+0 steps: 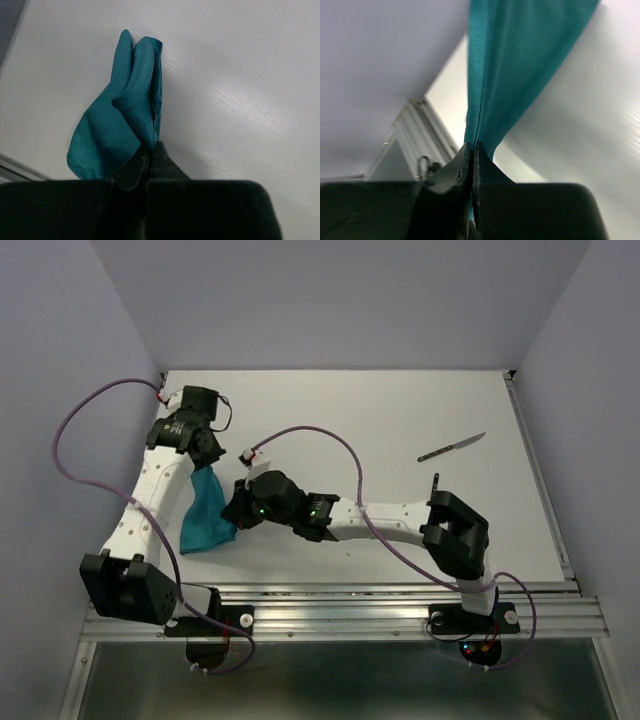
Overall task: Fold the napkin into a case and place the utensils inside
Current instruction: Turn over the upper triangle folded napkin at the center of the board.
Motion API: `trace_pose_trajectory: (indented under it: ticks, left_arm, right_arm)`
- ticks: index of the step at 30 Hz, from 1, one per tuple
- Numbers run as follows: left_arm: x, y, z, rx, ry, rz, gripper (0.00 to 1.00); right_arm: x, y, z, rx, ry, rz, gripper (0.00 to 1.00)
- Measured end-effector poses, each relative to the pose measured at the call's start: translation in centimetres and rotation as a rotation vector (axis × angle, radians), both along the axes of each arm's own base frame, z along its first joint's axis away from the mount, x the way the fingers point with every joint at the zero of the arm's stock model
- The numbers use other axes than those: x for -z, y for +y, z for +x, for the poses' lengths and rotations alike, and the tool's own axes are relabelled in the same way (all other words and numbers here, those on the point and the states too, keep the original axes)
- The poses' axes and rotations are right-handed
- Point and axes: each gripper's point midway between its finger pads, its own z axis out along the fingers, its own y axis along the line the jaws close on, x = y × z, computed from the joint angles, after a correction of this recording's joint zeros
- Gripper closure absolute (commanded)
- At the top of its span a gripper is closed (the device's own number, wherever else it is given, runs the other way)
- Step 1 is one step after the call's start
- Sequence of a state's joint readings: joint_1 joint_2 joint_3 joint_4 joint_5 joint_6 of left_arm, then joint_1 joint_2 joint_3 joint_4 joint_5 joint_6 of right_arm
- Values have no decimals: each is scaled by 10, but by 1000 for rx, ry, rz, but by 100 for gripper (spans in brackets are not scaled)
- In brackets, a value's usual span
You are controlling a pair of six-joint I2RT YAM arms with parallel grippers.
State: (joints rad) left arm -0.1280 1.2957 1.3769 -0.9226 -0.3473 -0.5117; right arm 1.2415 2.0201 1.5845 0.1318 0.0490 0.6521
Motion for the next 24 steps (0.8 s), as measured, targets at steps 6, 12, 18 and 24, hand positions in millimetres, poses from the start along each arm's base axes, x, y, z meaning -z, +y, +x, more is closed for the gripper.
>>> trace_pose_trajectory:
  ticks: [6,12,18,24]
  left_arm:
    - [59,-68,33,134,81,-58,100]
    - [105,-132,39,258,169,-92,100]
    - [147,-174,34,333,258,-105,100]
    - [163,-203,32,383,287,-114,100]
  right_arm:
    - [54,-78,37,137,108,-67,99]
    - [86,-127,35,197,141,-127,99]
    - [117,-163,28,249,166,-203,99]
    - [130,-189,26,291,163,-240,99]
